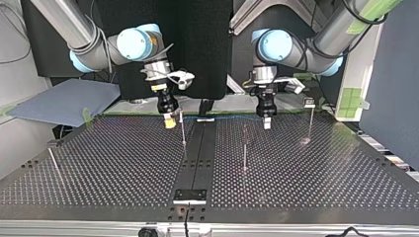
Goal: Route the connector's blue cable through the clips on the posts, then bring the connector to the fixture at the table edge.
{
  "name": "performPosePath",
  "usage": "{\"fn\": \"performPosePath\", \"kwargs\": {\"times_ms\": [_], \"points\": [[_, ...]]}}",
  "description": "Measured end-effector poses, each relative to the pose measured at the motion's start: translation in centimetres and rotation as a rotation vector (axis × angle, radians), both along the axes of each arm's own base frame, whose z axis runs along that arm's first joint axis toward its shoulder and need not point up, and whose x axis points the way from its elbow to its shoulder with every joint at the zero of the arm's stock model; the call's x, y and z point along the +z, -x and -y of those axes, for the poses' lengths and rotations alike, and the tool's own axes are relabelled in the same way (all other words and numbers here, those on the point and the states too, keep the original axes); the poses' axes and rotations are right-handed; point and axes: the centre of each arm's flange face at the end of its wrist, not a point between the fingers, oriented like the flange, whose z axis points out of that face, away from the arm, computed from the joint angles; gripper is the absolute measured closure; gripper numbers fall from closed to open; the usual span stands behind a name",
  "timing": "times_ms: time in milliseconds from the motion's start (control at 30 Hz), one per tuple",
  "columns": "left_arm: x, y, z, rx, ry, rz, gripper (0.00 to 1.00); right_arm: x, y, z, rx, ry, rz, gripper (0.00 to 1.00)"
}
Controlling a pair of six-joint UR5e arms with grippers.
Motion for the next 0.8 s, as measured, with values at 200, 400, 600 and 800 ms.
{"fn": "performPosePath", "kwargs": {"times_ms": [200,400,600,800], "points": [[0.6,-1.0,-0.3,-0.016,0.006,0.014,0.99,0.0,0.3,0.4,0.000,0.000,-0.001,1.00],[0.9,-1.5,-0.6,-0.023,0.006,0.020,0.99,0.0,0.5,0.8,-0.001,0.001,-0.001,1.00],[1.0,-1.9,-1.0,-0.024,0.004,0.022,0.99,0.2,0.6,1.2,-0.002,0.004,0.001,1.00],[1.1,-2.4,-1.6,-0.019,0.003,0.024,0.99,0.5,0.4,1.4,0.002,0.010,0.004,1.00]]}}
